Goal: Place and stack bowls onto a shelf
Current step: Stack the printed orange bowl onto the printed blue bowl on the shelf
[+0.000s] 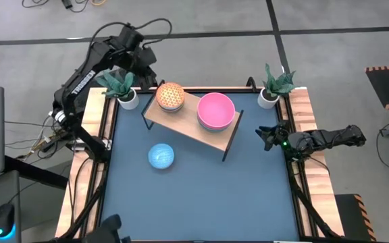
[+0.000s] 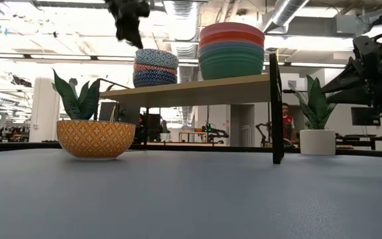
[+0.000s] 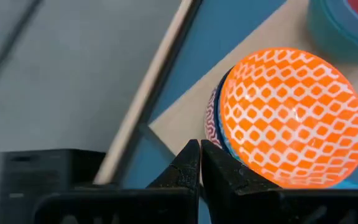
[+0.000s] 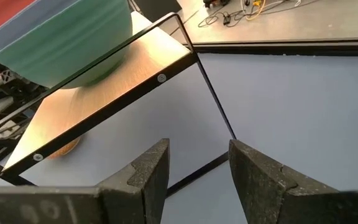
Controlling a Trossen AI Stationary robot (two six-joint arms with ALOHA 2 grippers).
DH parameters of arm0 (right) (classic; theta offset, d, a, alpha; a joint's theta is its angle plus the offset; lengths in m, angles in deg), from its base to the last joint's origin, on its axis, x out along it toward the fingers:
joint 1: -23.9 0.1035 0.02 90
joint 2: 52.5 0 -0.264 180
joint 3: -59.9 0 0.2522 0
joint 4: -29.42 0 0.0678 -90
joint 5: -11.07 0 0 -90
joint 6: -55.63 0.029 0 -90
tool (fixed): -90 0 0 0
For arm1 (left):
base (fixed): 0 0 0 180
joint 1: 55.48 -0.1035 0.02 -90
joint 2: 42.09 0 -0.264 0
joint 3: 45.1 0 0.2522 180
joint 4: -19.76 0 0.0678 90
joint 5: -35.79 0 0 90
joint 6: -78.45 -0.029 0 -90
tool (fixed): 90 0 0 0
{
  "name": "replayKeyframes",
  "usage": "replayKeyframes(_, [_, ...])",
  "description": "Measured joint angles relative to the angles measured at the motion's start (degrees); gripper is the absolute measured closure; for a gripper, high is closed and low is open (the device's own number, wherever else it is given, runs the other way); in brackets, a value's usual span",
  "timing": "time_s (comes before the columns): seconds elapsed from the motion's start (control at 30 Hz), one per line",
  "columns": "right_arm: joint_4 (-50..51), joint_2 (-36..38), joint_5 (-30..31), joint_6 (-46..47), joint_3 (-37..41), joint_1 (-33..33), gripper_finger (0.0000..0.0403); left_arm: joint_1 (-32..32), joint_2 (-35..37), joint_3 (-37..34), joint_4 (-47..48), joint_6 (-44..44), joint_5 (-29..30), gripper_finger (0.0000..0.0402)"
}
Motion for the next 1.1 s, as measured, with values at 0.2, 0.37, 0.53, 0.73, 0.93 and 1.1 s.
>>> replayKeyframes(0.2, [0.0, -0.01, -0.12, 2.37, 0.0, -0.01, 0.0212, -5.2, 0.46, -8.37, -4.95, 1.28, -10.09, 0.0401])
replayKeyframes(0.37, [0.0, 0.01, -0.14, 3.46, 0.0, 0.01, 0.0212, -6.45, 0.52, -13.94, -7.99, 1.68, -17.65, 0.0401])
replayKeyframes(0.53, [0.0, 0.01, -0.16, 3.56, 0.01, 0.0, 0.0212, -6.59, 0.52, -17.95, -9.92, 1.2, -18.95, 0.0401])
replayKeyframes(0.73, [0.0, 0.01, -0.16, 3.56, 0.01, -0.02, 0.0212, -6.55, 0.57, -20.66, -11.12, 0.65, -20.64, 0.0401])
replayKeyframes(0.93, [0.0, 0.0, -0.16, 3.53, 0.0, -0.02, 0.0212, -6.54, 0.57, -21.82, -11.54, 0.8, -20.5, 0.0401])
replayKeyframes(1.1, [0.0, -0.01, -0.16, 3.47, 0.0, -0.02, 0.0212, -6.59, 0.57, -22.14, -11.63, 0.75, -22.1, 0.0401])
